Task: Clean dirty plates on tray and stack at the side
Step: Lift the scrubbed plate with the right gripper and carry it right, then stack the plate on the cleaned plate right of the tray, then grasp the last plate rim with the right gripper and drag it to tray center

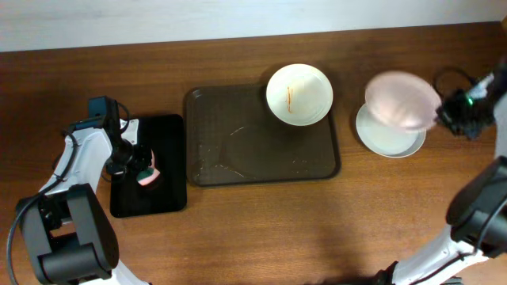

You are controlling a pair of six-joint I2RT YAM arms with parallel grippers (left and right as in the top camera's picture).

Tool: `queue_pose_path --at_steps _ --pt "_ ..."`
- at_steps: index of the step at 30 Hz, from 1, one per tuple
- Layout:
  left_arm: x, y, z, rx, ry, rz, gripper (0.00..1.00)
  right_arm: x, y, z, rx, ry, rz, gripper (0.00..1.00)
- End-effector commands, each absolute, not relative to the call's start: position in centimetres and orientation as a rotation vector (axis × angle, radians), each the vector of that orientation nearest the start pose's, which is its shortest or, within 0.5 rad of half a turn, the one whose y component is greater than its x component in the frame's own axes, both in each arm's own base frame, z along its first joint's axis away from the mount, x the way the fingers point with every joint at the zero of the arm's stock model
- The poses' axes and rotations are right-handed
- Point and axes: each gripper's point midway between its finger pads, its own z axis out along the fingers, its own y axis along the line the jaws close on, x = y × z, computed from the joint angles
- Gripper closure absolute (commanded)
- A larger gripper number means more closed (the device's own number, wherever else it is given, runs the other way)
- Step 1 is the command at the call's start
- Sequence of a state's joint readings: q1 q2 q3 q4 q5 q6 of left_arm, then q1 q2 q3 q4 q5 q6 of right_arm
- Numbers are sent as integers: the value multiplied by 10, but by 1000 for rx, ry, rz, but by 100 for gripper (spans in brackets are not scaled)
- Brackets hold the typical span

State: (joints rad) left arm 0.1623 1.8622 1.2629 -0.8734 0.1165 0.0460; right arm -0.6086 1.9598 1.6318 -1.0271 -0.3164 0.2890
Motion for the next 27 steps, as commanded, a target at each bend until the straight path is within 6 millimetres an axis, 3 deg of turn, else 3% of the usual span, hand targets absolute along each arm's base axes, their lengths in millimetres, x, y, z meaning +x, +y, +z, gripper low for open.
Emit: queue_pose_path --at_steps 1,2,4,6,7,8,10,11,13,14,15,16,20,22,24,25,26,27 --pt "354 35 35 -140 3020 -175 100 345 -192 68 1302 2618 468 95" --pt "354 35 35 -140 3020 -175 100 343 -181 57 1271 2650 475 86" --pt "354 35 35 -139 3020 -175 100 355 -168 58 1104 2706 437 57" --pt "354 35 35 -139 3020 -175 100 379 -139 75 872 2727 451 53" --pt "354 35 35 -139 3020 -175 100 393 -116 91 719 2730 455 53" --pt "354 35 35 -139 3020 -175 100 410 -72 118 435 2723 451 53" --pt "355 35 35 -139 3017 -174 100 429 6 139 115 2696 465 52" --pt "355 35 35 -139 3016 -174 100 446 38 124 26 2699 328 52" --pt "355 35 35 -139 3016 -174 100 462 58 93 9 2714 189 52" --pt "355 35 35 -138 3016 -174 100 469 74 58 -31 2748 158 51" --pt "355 35 35 -138 3015 -173 100 468 78 34 18 2791 164 52" --pt "357 35 35 -137 3009 -172 100 466 78 24 54 2812 170 53" --pt "360 36 36 -135 2995 -169 100 456 80 12 118 2861 189 65" --pt "360 36 36 -135 2995 -170 100 450 93 16 123 2880 306 67" --pt "360 36 36 -136 2996 -169 100 432 127 23 181 2931 559 71" --pt "360 36 36 -136 2995 -170 100 433 128 28 150 2917 532 71" --pt "359 36 35 -136 2998 -170 100 441 121 52 30 2852 498 69" --pt "359 36 35 -136 2998 -170 100 451 99 71 23 2803 392 64"
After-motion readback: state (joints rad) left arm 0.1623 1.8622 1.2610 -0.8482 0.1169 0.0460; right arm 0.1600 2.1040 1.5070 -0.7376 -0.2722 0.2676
